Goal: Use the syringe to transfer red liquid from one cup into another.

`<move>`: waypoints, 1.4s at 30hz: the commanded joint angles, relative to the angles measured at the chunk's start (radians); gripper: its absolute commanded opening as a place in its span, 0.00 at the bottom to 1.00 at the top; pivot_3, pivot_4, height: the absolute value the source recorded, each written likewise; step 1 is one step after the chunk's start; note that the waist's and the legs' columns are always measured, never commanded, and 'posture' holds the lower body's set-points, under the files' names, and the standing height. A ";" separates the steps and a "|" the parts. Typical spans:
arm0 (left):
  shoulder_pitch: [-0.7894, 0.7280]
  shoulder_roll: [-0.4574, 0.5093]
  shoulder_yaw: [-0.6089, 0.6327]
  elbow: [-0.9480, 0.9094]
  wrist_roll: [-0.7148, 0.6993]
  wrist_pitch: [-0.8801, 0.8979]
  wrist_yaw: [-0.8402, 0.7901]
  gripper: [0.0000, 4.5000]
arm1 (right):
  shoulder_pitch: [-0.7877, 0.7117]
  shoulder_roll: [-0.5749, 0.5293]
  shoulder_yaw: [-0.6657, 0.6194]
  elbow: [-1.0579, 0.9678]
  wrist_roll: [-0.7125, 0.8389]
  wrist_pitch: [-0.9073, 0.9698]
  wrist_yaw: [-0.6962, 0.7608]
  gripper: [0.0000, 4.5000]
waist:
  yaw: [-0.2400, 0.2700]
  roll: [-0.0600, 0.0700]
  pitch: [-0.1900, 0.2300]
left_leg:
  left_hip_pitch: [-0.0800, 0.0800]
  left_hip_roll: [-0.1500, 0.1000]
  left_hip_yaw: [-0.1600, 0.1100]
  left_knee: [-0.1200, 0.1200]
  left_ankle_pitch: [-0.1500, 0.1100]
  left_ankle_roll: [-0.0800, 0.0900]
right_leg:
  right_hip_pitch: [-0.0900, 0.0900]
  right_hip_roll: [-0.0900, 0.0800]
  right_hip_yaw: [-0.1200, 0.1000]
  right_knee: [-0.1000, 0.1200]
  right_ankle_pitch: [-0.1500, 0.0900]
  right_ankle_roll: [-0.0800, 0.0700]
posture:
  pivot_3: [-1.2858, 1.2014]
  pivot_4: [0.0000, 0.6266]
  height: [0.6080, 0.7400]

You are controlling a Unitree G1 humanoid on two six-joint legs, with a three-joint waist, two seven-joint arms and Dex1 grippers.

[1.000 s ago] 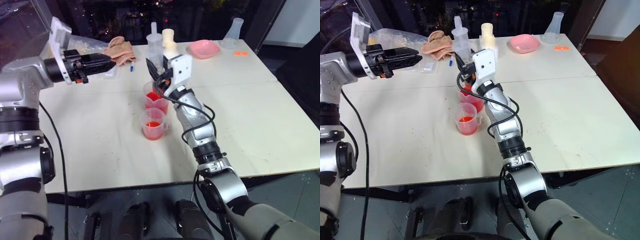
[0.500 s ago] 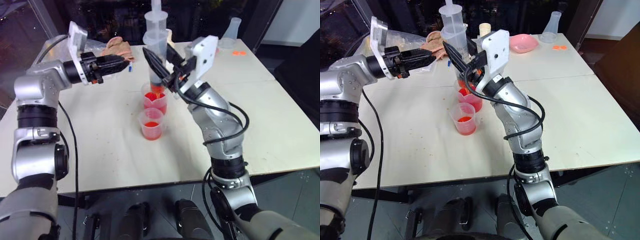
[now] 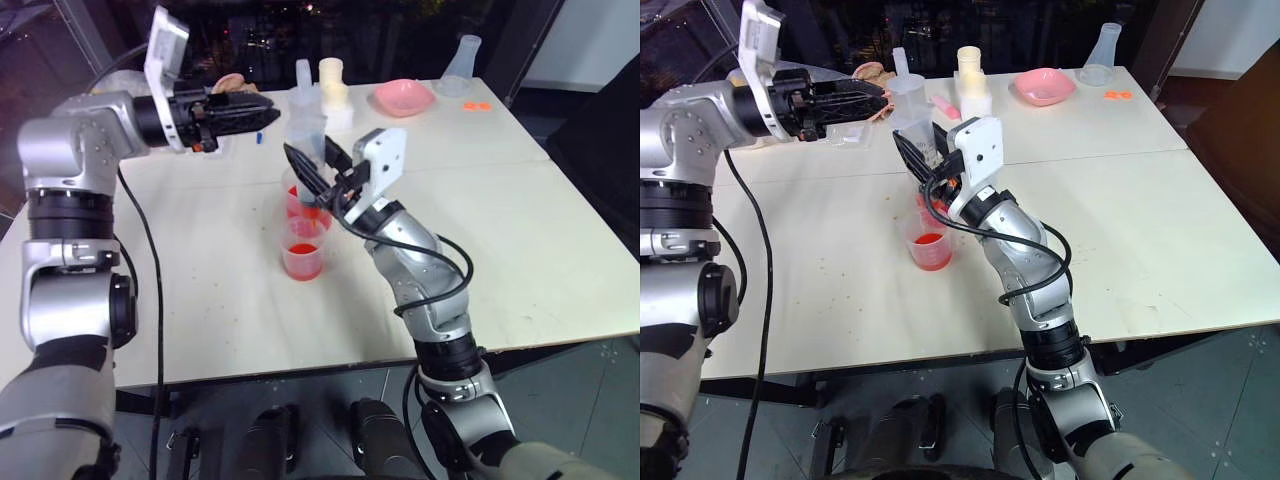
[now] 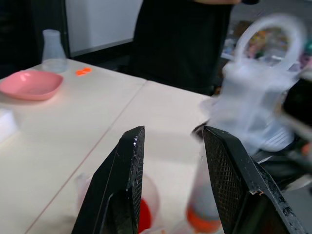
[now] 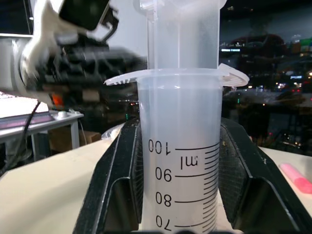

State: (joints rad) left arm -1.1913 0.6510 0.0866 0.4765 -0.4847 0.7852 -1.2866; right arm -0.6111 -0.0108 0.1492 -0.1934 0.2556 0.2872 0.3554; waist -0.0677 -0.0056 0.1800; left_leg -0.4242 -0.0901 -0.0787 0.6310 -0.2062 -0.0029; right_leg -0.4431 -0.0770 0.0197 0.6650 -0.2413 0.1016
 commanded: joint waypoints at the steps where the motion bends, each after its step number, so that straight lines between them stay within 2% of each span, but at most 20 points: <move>1: -0.034 0.027 0.040 -0.031 -0.052 0.049 -0.005 0.44 | 0.000 0.006 0.014 -0.015 -0.012 -0.052 0.013 0.31 | 0.000 0.000 0.000 | 0.000 0.000 0.000 0.000 0.000 0.000 | 0.000 0.000 0.000 0.000 0.000 0.000 | 0.52 0.24 1.00; 12: -0.068 0.077 0.062 -0.051 -0.144 0.142 -0.045 0.44 | 0.017 0.005 0.029 0.019 -0.032 -0.086 0.033 0.31 | 0.001 0.000 0.000 | 0.000 0.000 0.000 0.000 0.000 0.000 | 0.000 0.000 0.000 0.000 0.000 0.000 | 0.52 0.24 1.00; 16: -0.063 0.091 0.032 -0.073 -0.136 0.121 -0.069 0.44 | 0.021 0.004 0.033 0.024 -0.038 -0.091 0.038 0.31 | 0.000 0.000 0.000 | 0.000 0.000 0.000 0.000 0.000 0.000 | 0.000 0.000 0.000 0.000 0.000 0.000 | 0.52 0.24 1.00; 25: -0.070 0.045 -0.026 -0.056 -0.097 0.058 -0.079 0.44 | 0.007 0.006 0.026 0.017 -0.033 -0.080 0.043 0.31 | 0.005 0.000 0.000 | 0.000 0.000 0.000 0.000 0.000 0.000 | 0.000 0.000 0.000 0.000 0.000 0.000 | 0.52 0.24 1.00; 41: -0.145 -0.071 -0.064 0.112 -0.035 -0.056 -0.103 0.44 | -0.002 0.001 0.029 0.007 -0.044 -0.072 0.043 0.31 | 0.008 0.000 0.000 | 0.000 0.000 0.000 0.000 0.000 0.000 | 0.000 0.000 0.000 -0.001 0.000 0.000 | 0.52 0.24 1.00; 42: -0.143 -0.078 -0.068 0.116 -0.031 -0.060 -0.104 0.38 | -0.002 0.000 0.028 0.008 -0.044 -0.073 0.044 0.31 | 0.008 0.000 0.000 | 0.000 0.000 0.000 0.000 0.000 0.000 | 0.000 0.000 0.000 -0.001 0.000 0.000 | 0.52 0.24 1.00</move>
State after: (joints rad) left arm -1.3051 0.5826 0.0238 0.5985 -0.5240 0.7416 -1.3808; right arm -0.5843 -0.0200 0.1648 -0.1494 0.2082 0.2322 0.3933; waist -0.0601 -0.0056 0.1800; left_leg -0.4242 -0.0902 -0.0783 0.6311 -0.2061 -0.0029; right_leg -0.4429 -0.0770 0.0200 0.6644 -0.2414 0.1016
